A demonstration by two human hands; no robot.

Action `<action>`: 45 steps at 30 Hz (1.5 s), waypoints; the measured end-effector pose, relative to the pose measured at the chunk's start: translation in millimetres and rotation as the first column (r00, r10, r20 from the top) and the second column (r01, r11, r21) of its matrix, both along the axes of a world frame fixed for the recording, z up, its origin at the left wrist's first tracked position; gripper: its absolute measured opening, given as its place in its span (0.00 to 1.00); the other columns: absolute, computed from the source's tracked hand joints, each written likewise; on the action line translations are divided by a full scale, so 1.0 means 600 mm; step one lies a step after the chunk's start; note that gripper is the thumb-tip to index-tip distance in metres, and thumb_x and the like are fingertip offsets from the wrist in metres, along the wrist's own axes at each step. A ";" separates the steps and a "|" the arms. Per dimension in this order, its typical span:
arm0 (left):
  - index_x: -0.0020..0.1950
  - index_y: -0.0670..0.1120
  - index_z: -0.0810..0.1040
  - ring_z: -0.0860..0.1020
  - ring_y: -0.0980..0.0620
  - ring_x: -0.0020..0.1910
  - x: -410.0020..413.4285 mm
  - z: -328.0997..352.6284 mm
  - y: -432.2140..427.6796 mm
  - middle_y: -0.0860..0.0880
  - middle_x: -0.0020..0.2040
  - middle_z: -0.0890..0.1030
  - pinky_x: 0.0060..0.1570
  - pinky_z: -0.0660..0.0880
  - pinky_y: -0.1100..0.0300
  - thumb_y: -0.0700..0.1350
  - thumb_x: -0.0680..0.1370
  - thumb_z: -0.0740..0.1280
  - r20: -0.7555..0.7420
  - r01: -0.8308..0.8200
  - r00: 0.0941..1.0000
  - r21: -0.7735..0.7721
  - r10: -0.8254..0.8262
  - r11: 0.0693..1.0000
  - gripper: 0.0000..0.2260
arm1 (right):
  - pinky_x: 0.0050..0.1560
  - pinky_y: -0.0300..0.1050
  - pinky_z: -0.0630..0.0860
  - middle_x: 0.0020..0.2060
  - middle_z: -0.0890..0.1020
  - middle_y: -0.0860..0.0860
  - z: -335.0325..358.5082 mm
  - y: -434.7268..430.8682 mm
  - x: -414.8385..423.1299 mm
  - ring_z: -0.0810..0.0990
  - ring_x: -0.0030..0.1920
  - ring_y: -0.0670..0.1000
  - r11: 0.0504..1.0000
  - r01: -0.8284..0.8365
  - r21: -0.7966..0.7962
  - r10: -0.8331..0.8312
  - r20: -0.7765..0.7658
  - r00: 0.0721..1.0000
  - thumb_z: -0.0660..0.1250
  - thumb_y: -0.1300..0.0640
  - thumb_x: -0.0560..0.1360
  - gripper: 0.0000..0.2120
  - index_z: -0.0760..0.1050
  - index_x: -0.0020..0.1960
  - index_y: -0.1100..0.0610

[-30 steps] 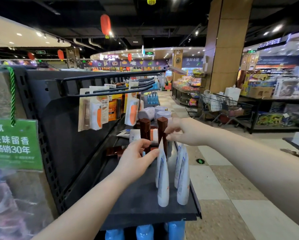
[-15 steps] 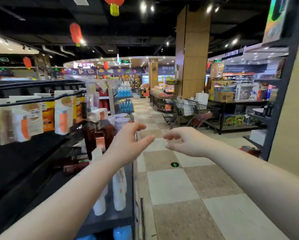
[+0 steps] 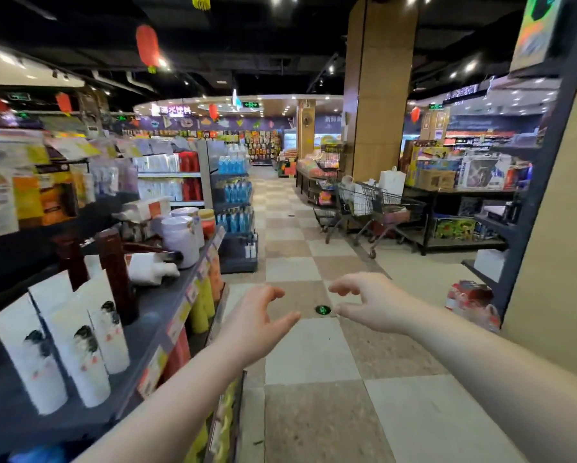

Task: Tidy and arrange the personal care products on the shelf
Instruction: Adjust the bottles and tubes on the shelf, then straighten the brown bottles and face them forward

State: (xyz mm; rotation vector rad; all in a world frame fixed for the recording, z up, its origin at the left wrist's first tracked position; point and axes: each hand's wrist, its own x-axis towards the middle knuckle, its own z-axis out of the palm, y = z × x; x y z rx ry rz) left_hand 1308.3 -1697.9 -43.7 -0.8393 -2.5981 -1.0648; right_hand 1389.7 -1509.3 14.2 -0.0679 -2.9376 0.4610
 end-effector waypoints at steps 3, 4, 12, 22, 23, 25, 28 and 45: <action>0.64 0.52 0.70 0.71 0.57 0.60 -0.013 -0.031 0.034 0.54 0.61 0.73 0.57 0.66 0.64 0.60 0.71 0.66 0.040 -0.024 0.999 -0.034 0.026 0.999 0.24 | 0.57 0.40 0.71 0.61 0.76 0.46 -0.027 0.035 -0.017 0.75 0.58 0.46 1.000 0.009 -0.018 -0.008 0.021 1.000 0.64 0.47 0.75 0.20 0.70 0.66 0.47; 0.64 0.52 0.70 0.71 0.57 0.61 -0.021 -0.041 0.045 0.54 0.62 0.73 0.57 0.66 0.64 0.61 0.71 0.66 0.050 -0.026 0.998 -0.033 0.028 0.999 0.24 | 0.58 0.40 0.71 0.61 0.76 0.46 -0.035 0.045 -0.026 0.74 0.59 0.46 1.000 0.004 -0.010 -0.004 0.026 1.000 0.64 0.47 0.75 0.20 0.70 0.66 0.48; 0.65 0.52 0.69 0.69 0.54 0.63 -0.155 -0.068 0.139 0.54 0.63 0.72 0.64 0.68 0.56 0.59 0.72 0.66 0.081 -0.075 0.994 -0.007 0.075 0.997 0.23 | 0.53 0.34 0.66 0.62 0.75 0.42 -0.050 0.130 -0.164 0.73 0.60 0.43 0.995 -0.055 0.084 0.052 0.034 0.998 0.63 0.47 0.75 0.19 0.70 0.66 0.46; 0.64 0.53 0.70 0.72 0.53 0.62 -0.407 -0.038 0.152 0.54 0.63 0.72 0.60 0.71 0.56 0.61 0.71 0.66 0.098 -0.295 0.952 0.034 0.291 0.955 0.25 | 0.59 0.37 0.67 0.62 0.75 0.42 -0.023 0.163 -0.462 0.72 0.62 0.44 0.968 -0.242 0.060 0.242 0.021 0.970 0.64 0.47 0.75 0.19 0.70 0.66 0.45; 0.64 0.52 0.70 0.72 0.53 0.61 -0.420 -0.039 0.146 0.53 0.62 0.72 0.60 0.71 0.56 0.61 0.71 0.66 0.104 -0.323 0.942 0.025 0.319 0.946 0.24 | 0.58 0.37 0.67 0.62 0.75 0.42 -0.026 0.157 -0.489 0.72 0.61 0.44 0.959 -0.280 0.047 0.279 0.026 0.960 0.64 0.47 0.75 0.19 0.70 0.65 0.45; 0.61 0.52 0.72 0.72 0.54 0.58 -0.439 -0.043 0.129 0.54 0.57 0.73 0.55 0.69 0.61 0.61 0.70 0.66 0.097 -0.378 0.922 0.005 0.376 0.926 0.23 | 0.55 0.34 0.65 0.61 0.75 0.42 -0.034 0.140 -0.543 0.72 0.60 0.43 0.928 -0.370 0.050 0.370 0.021 0.929 0.64 0.47 0.75 0.18 0.71 0.65 0.45; 0.54 0.54 0.74 0.73 0.55 0.51 -0.461 -0.047 0.089 0.57 0.48 0.72 0.50 0.69 0.61 0.59 0.70 0.67 0.095 -0.486 0.870 0.011 0.483 0.874 0.17 | 0.52 0.34 0.66 0.59 0.77 0.43 -0.044 0.102 -0.625 0.73 0.57 0.42 0.855 -0.516 0.050 0.516 0.007 0.857 0.64 0.48 0.75 0.16 0.73 0.63 0.46; 0.58 0.55 0.73 0.72 0.57 0.58 -0.447 -0.056 0.016 0.57 0.54 0.73 0.53 0.65 0.65 0.53 0.72 0.69 0.124 -0.974 0.225 0.027 0.966 0.223 0.16 | 0.62 0.45 0.71 0.62 0.77 0.48 -0.067 -0.106 -0.885 0.74 0.61 0.48 0.215 -0.973 -0.080 0.974 0.087 0.208 0.65 0.50 0.75 0.19 0.73 0.65 0.51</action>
